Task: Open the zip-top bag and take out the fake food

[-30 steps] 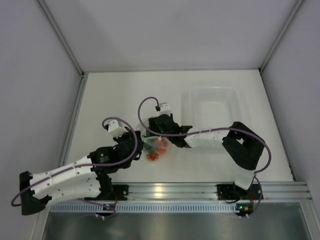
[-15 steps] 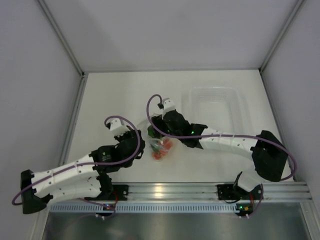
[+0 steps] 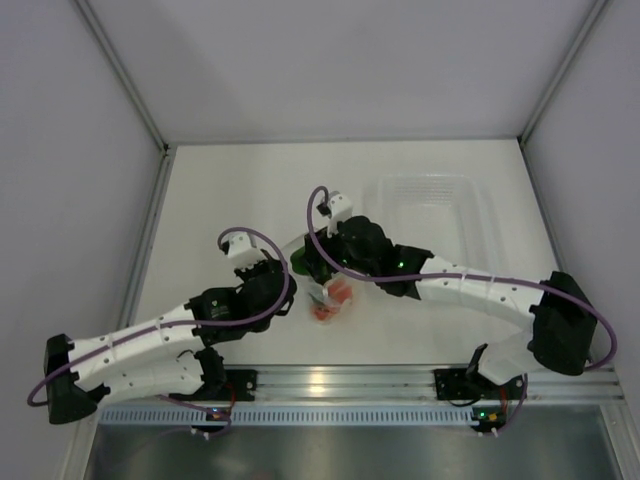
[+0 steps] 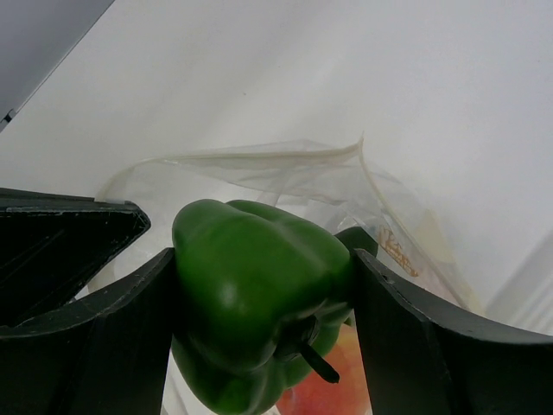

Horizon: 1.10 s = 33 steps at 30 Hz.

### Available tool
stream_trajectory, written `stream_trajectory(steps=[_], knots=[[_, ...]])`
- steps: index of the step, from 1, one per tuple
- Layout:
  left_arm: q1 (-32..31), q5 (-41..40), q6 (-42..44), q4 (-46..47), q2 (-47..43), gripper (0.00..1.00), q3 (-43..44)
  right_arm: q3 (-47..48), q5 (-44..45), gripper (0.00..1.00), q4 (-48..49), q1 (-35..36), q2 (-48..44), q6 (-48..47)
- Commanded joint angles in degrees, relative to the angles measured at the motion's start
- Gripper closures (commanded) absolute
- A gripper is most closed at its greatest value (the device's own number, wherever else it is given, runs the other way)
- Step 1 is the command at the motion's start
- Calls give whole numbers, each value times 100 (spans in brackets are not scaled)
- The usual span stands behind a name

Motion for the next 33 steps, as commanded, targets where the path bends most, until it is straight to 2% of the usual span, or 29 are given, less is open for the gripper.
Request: stream_trajectory(steps=[1,10,18,22,24,29,33], knots=[[22,-30,184,-11,9,100,228,351,-40,69,239,109,-320,-239],[57,-162,228,-37,96,100,281,492,320,71,-261,91,-1005,-468],[619,356,605,-37,167,100,457,281,864,71,-682,-347,-2024,-424],[1154,760,931,-160,-35,100,580,36,997,70,-1104,-1277,-2333,-371],[1348,1024,1238,-256,-70,100,799,-228,1014,70,-1149,-1989,-2289,-354],[1788,1341,2054,-713,219,100,1537,-755,909,65,-992,-3254,-1456,-310],[1920,1586,2468,-863,483,100,1977,-844,760,63,-728,-3836,-393,-240]])
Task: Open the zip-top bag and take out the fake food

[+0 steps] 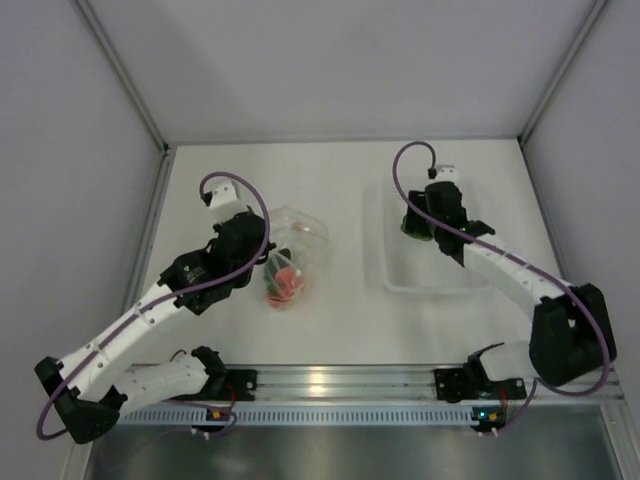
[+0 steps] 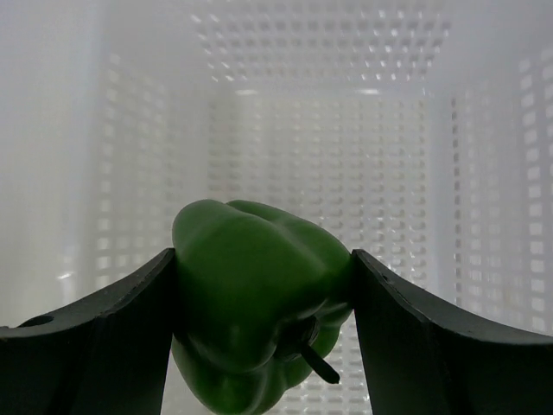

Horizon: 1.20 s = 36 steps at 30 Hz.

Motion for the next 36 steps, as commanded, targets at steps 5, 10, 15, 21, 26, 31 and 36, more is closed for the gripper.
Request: stream_trajectory(steps=[5,10,15,21,26,31,36], knots=[[150,605,667,-225,602,100,450,62,-143,43,353,-494,1342,218],[150,1078,517,-24,937,100,468,79,-152,12,292,-450,1011,262],[150,1501,403,372,1052,100,406,158,-125,0,-84,-362,334,201],[150,2169,324,838,1175,100,406,-351,-2478,15,659,6,-711,551],[150,2398,87,1066,1219,100,406,-808,-2895,21,1802,1148,-1267,1166],[141,2855,-185,1471,1140,100,240,-625,-2737,33,2111,2053,-821,1501],[141,2891,-484,1892,894,100,-41,-343,-2403,48,2016,2494,39,1651]])
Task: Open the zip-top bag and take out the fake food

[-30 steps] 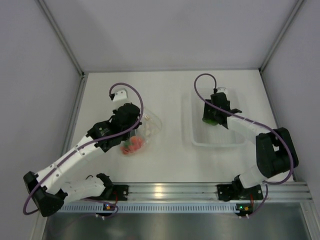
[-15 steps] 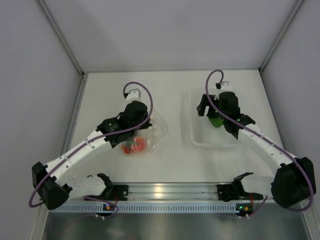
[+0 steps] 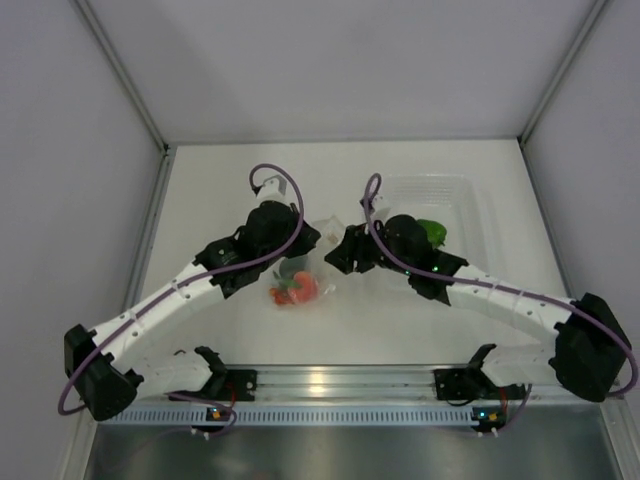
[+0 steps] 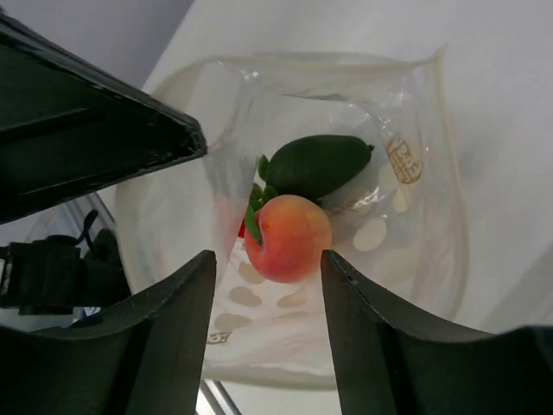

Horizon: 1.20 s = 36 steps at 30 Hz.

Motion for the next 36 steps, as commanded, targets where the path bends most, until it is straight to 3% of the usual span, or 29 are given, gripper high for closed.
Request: stream_trajectory(steps=[1,8,16,25,32,36], knots=[[10,141,-382,728,-400,100,-247,454,384,48,255,367,511,219],[10,141,-664,1141,-831,100,-810,868,1457,50,26,957,1267,263],[10,9,-1093,1502,-1270,100,-1301,632,2107,49,641,1264,1707,991],[10,-834,-1736,1836,-2018,100,-1909,719,2178,51,554,1528,2076,1432],[-7,-932,-1736,2082,-2167,100,-1979,930,1924,51,326,1599,2410,1520],[1,-984,-1780,2082,-2281,100,-2102,1342,1906,41,-52,1730,2534,1195]])
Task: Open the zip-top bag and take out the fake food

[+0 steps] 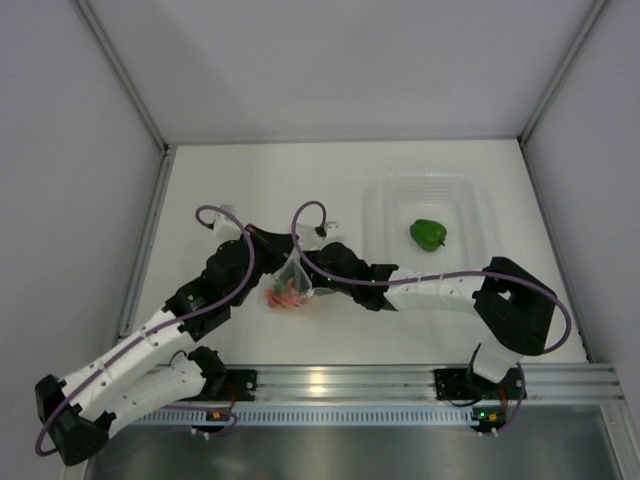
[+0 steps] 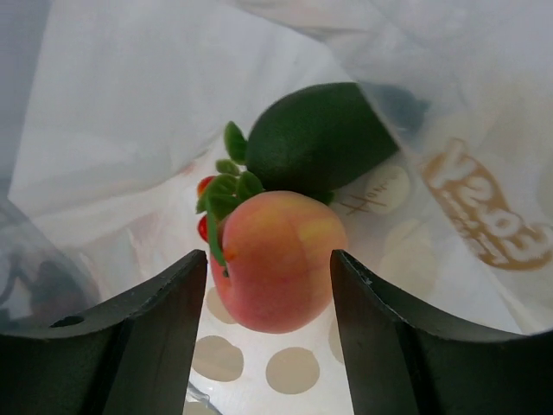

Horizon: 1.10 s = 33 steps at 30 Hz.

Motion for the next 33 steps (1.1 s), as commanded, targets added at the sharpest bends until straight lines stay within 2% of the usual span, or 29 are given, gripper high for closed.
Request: stream_trajectory(steps=[1,4,8,10,16,22,26,33], knots=[[4,-208,-141,578,-212,100,-185,515,-57,39,-62,223,112,-171],[4,-270,-229,578,-361,100,-361,532,-206,37,193,258,323,-215],[4,-437,-273,569,-624,100,-782,1006,-295,23,-217,267,945,-505],[-5,-533,-238,561,-782,100,-915,1104,-163,19,-386,293,1236,-576],[4,-692,-150,421,-924,100,-986,981,-101,18,-228,293,1562,-514],[4,-753,-106,324,-941,100,-1012,849,48,32,-184,293,1449,-497],[4,-858,34,271,-898,100,-1012,683,110,54,-123,284,992,-576],[-5,-736,-27,262,-889,100,-1223,682,382,58,-404,284,412,-804]])
